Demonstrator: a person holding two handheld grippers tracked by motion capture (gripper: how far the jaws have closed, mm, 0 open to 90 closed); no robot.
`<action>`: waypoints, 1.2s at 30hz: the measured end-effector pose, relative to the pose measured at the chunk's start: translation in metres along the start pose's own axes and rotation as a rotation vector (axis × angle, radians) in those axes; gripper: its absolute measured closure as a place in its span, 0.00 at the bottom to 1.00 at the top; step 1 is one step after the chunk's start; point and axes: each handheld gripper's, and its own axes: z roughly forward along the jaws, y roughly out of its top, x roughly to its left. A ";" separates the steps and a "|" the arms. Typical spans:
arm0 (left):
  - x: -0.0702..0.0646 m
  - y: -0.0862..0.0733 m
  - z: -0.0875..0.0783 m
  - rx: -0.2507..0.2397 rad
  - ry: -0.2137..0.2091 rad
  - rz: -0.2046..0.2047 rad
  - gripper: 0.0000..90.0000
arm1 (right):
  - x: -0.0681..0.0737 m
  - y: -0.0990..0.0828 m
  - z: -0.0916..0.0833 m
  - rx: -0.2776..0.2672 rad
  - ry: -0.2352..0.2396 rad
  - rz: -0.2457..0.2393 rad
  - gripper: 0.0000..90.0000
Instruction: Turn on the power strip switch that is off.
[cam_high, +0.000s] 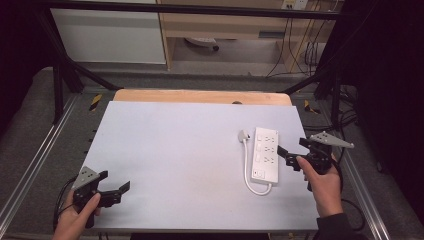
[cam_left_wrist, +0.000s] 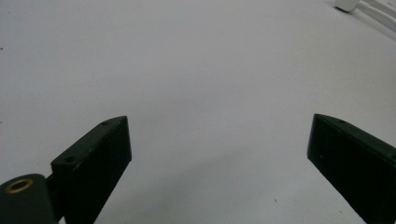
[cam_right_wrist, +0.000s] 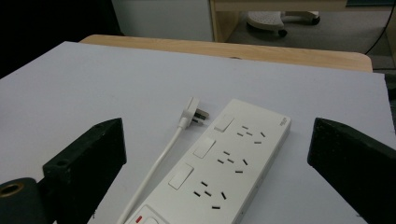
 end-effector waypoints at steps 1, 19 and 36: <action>0.000 0.000 0.000 0.001 0.001 0.001 0.07 | 0.000 0.002 0.000 0.003 0.001 -0.004 0.06; 0.000 -0.001 0.002 0.015 0.001 -0.006 0.07 | -0.006 0.034 0.017 0.008 0.012 -0.014 0.06; -0.001 -0.001 0.003 0.027 0.009 -0.009 0.07 | -0.010 0.044 0.045 0.034 0.003 -0.003 0.06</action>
